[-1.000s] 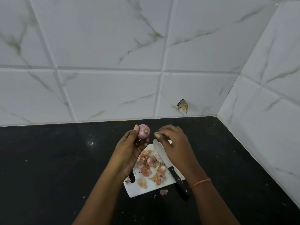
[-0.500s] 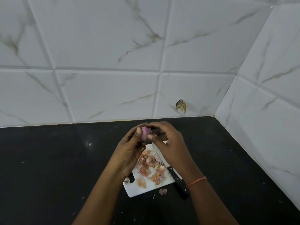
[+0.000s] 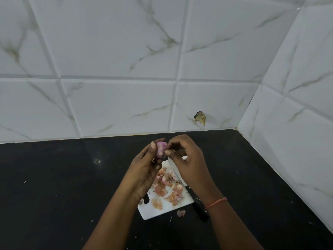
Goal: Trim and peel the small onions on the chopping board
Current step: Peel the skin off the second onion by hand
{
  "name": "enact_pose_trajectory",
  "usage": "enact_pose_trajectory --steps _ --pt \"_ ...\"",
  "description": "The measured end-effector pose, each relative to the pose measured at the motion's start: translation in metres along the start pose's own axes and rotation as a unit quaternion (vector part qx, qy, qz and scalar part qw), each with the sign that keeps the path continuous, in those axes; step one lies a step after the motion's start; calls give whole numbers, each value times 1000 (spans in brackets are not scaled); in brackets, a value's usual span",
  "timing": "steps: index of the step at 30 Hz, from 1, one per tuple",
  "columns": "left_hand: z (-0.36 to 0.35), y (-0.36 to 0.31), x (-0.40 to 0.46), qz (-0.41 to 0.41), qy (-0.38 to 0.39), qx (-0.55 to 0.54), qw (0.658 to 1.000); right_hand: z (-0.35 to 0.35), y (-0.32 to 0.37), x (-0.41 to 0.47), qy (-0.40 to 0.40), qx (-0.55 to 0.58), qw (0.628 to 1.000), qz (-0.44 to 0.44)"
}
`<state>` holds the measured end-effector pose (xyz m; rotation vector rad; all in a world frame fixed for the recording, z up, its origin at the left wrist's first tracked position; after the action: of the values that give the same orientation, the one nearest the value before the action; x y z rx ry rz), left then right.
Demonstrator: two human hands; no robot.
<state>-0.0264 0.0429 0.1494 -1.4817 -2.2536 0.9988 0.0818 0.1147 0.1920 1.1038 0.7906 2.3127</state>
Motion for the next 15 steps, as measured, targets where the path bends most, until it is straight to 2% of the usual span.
enact_pose_trajectory --steps 6,11,15 --pt "1 1 1 11 -1 -14 1000 2 0 -1 -1 29 999 -14" --pt "1 -2 -1 -5 9 11 1000 5 2 0 -10 -5 1000 5" --pt "2 -3 0 -17 5 32 999 1 0 2 18 -60 998 1"
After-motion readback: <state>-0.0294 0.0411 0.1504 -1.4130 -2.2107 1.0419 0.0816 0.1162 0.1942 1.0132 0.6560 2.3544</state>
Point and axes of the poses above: each hand's wrist, its own x-axis towards the middle knuckle, its own z-axis out of the back of the hand, y = z × x, the point moved 4 cm from there along x, towards the middle knuckle, and after that the axes turned 8 degrees about -x, right-handed, at the moved point
